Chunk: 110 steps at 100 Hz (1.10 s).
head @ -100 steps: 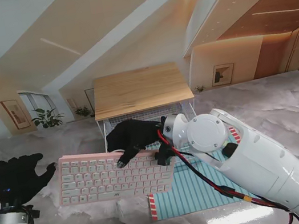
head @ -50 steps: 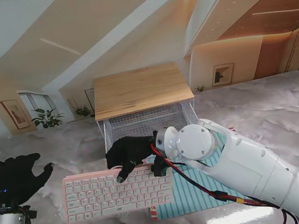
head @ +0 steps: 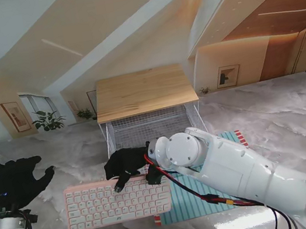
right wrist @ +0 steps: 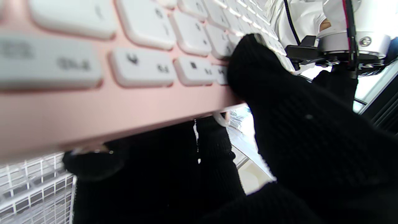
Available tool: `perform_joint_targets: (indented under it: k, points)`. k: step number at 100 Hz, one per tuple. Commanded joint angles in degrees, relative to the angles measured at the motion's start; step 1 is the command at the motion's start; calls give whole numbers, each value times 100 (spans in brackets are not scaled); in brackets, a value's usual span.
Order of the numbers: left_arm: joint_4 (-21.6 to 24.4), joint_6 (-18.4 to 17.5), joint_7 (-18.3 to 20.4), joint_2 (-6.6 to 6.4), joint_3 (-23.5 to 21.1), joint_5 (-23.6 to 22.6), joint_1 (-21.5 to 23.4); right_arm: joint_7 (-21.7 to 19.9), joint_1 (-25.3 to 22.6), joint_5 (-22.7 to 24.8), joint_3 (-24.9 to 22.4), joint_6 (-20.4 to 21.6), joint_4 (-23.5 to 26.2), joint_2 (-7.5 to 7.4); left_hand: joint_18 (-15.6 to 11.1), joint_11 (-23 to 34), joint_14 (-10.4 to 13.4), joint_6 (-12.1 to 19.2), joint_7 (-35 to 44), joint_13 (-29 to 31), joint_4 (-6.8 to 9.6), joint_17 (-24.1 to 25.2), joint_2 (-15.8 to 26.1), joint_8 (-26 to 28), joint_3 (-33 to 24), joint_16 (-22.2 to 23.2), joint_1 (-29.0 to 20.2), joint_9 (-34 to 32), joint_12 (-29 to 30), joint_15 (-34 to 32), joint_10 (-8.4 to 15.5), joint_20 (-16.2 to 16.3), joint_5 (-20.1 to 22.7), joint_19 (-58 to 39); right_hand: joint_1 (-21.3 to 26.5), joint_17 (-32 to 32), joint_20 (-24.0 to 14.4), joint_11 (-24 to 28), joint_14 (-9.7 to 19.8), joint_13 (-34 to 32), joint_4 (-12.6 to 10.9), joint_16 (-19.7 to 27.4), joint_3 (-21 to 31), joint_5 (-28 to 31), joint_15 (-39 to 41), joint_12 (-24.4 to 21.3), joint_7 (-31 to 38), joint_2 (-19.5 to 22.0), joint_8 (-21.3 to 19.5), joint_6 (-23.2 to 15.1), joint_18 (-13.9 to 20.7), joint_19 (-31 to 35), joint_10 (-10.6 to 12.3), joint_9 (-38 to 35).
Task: Unroll the mouse pad and set up the keyboard and mouse from the tabletop organizer
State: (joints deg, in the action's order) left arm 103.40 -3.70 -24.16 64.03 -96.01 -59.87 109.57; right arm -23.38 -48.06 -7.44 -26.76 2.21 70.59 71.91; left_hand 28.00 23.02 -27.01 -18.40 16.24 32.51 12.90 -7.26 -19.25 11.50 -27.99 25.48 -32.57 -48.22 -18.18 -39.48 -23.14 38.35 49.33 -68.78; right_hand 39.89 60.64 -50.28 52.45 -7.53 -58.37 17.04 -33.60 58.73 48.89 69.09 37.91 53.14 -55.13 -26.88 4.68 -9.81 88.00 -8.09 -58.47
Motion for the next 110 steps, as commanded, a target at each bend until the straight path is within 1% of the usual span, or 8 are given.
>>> perform_joint_targets:
  k: [1,22,51,77,110]
  points:
    - [29,-16,79,7,3,-7,21,-72,28,-11,84,24,-63,94,-310,-39,-83,-99,-68,-113,-89,159,119,-53,-11,10,6,222,53,18,-14,-89,-47,56,685,128,53,58,-54,-118,-256,-140,625,393,321,95,506,696,-340,-792,177,-35,-87,51]
    - [26,14,71,11,16,7,30,-53,161,55,321,111,-375,260,-310,-37,-96,-105,-75,-112,-91,159,111,-56,-19,13,8,213,53,12,-21,-94,-37,53,678,126,52,70,-46,-112,-257,-142,621,389,329,84,504,702,-343,-798,176,-34,-80,57]
    - [33,43,72,14,33,22,47,-111,256,64,563,-115,-619,451,-313,-40,-94,-118,-83,-110,-96,147,100,-61,-26,13,12,214,55,13,-29,-99,-27,47,689,120,44,89,-77,-111,-253,-150,605,367,361,63,499,710,-349,-768,169,-17,-109,70]
    - [17,60,60,17,56,33,44,-78,163,119,615,-529,-421,438,-313,-41,-101,-129,-95,-121,-99,147,103,-67,-33,13,7,220,55,16,-35,-102,-25,45,695,124,33,128,-106,-138,-247,-140,611,359,396,24,500,694,-346,-715,162,88,-159,73]
    - [3,59,62,19,90,63,32,-32,87,296,723,-829,-361,435,-312,-44,-105,-139,-100,-124,-100,148,98,-70,-40,13,14,217,57,17,-40,-105,-14,44,662,156,94,165,-98,-160,-244,-121,602,325,430,-17,488,723,-327,-692,194,147,-167,100]
